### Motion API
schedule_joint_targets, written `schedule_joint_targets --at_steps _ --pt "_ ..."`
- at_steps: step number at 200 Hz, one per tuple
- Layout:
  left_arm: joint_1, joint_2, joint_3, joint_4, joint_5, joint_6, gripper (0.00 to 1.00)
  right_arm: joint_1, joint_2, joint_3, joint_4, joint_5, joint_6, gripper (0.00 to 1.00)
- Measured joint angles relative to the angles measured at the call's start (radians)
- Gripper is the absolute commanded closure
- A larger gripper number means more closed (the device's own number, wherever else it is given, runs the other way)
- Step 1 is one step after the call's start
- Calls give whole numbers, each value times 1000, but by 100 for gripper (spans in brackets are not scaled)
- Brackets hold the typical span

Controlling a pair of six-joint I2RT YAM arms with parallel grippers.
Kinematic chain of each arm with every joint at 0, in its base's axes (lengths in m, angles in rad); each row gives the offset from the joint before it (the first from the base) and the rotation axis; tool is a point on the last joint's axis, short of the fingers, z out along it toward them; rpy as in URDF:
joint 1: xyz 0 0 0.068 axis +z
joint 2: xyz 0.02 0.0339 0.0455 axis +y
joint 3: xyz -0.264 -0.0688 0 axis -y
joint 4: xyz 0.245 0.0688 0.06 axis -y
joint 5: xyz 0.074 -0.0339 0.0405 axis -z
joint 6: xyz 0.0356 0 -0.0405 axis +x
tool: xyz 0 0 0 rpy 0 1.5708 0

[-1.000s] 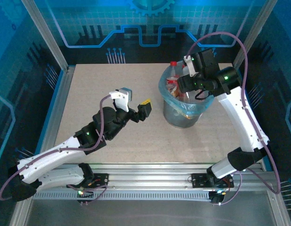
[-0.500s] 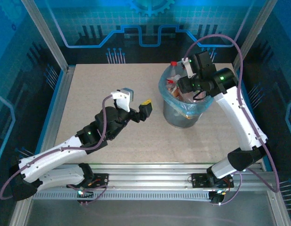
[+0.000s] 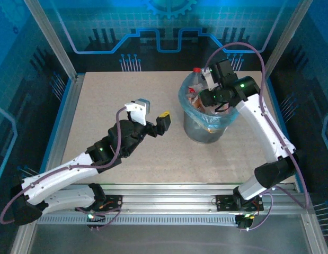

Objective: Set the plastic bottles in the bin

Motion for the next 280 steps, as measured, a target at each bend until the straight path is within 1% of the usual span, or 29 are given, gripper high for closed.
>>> schedule_joint_targets --at_steps 12,22,31,44,65,87,103,116,134,151,164,177,205,223,238,261,280 --pt "4 0 0 -11 -14 0 7 0 -3 0 4 -6 -3 42" --pt "11 0 0 -21 -29 0 6 0 -14 -3 20 -7 4 37" --pt "19 0 0 -31 -43 -1 6 -1 -39 -20 50 -6 5 35" --pt "40 0 0 -51 -68 -2 6 -3 -110 -72 108 4 17 32" --pt "90 -5 0 -91 -112 -7 5 -32 -287 -199 217 40 34 28" --pt "160 -31 -11 -116 -146 -27 5 -128 -481 -353 361 105 60 25" --pt "230 -73 -52 -120 -164 -39 4 -214 -581 -466 459 152 86 22" --pt "288 -107 -97 -121 -173 -49 4 -287 -633 -554 526 182 112 21" --pt "372 -148 -176 -110 -184 -51 4 -400 -663 -672 600 205 155 21" --pt "458 -171 -253 -96 -190 -50 4 -495 -658 -769 656 210 204 20" --pt "527 -177 -301 -84 -189 -49 4 -546 -647 -849 704 225 235 21" --pt "595 -177 -346 -58 -187 -46 5 -575 -638 -938 763 247 257 21" --pt "711 -153 -434 11 -171 -37 5 -588 -608 -1149 931 271 294 23" --pt "751 -126 -481 56 -148 -17 4 -584 -583 -1263 1033 250 309 23" --pt "776 -107 -520 92 -120 6 5 -553 -556 -1328 1114 254 311 22" --pt "821 -84 -575 155 -42 36 4 -472 -500 -1385 1247 268 296 22" --pt "876 -43 -608 216 54 60 3 -448 -467 -1432 1351 265 296 22"
